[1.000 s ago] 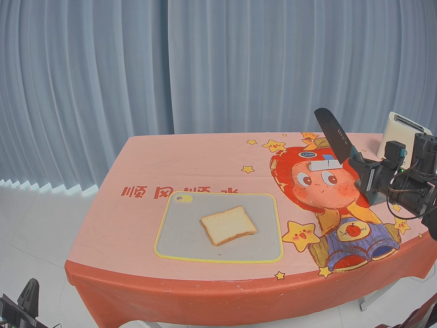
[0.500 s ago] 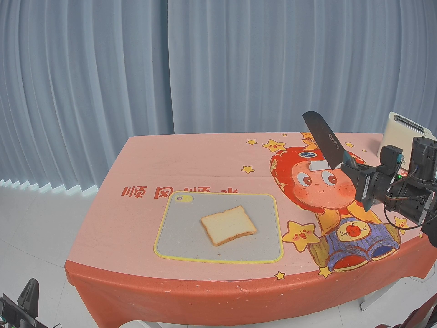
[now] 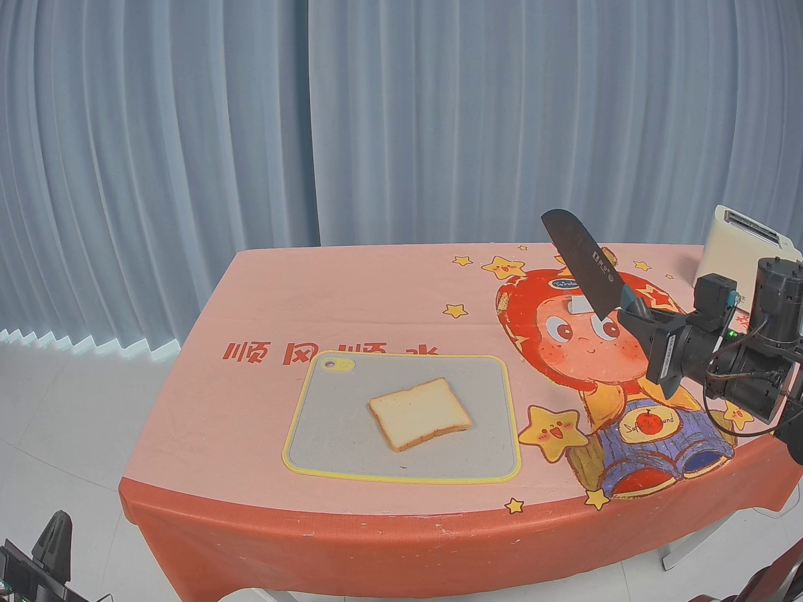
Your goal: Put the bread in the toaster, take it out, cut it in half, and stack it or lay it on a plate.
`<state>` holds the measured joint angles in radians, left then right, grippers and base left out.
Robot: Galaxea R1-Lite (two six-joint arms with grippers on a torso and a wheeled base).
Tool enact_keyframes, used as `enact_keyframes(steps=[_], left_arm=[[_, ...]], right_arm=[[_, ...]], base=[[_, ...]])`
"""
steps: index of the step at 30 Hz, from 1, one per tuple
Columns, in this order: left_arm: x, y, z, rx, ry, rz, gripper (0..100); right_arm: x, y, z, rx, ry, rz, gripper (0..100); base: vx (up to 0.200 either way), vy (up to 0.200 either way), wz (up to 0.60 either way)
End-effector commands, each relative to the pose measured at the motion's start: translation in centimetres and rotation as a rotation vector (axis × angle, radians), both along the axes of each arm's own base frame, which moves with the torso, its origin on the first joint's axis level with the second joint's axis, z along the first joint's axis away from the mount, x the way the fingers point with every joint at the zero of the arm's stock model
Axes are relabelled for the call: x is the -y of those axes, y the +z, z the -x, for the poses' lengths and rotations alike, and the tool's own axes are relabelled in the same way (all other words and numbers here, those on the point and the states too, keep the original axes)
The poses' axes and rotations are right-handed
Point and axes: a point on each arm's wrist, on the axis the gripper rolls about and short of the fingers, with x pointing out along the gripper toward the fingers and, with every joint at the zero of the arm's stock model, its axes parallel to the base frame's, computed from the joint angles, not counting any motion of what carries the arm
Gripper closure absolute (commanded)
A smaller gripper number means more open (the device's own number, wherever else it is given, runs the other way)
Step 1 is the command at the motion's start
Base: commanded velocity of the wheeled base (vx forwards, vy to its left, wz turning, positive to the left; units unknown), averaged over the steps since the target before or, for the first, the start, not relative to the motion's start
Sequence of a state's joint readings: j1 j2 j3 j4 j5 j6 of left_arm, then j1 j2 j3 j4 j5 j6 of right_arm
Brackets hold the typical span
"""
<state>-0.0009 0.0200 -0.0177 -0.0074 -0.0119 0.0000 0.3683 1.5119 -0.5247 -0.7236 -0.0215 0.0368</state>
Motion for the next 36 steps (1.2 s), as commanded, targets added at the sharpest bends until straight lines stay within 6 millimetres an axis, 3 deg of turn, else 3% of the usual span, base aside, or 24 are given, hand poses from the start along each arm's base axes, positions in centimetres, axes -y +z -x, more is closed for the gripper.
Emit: enact_keyframes(steps=[1,36], left_arm=[[0.0,-0.5,-0.1,-0.017,-0.001,0.000,100],[0.0,-0.5,-0.1,-0.017,-0.001,0.000,100]], right_arm=[[-0.1,0.0,0.1,0.000,0.002,0.001,100],[-1.2,-0.5,0.9,-0.016,0.053,0.011,100]], base=[[0.000,0.000,0.00],[0.000,0.000,0.00]])
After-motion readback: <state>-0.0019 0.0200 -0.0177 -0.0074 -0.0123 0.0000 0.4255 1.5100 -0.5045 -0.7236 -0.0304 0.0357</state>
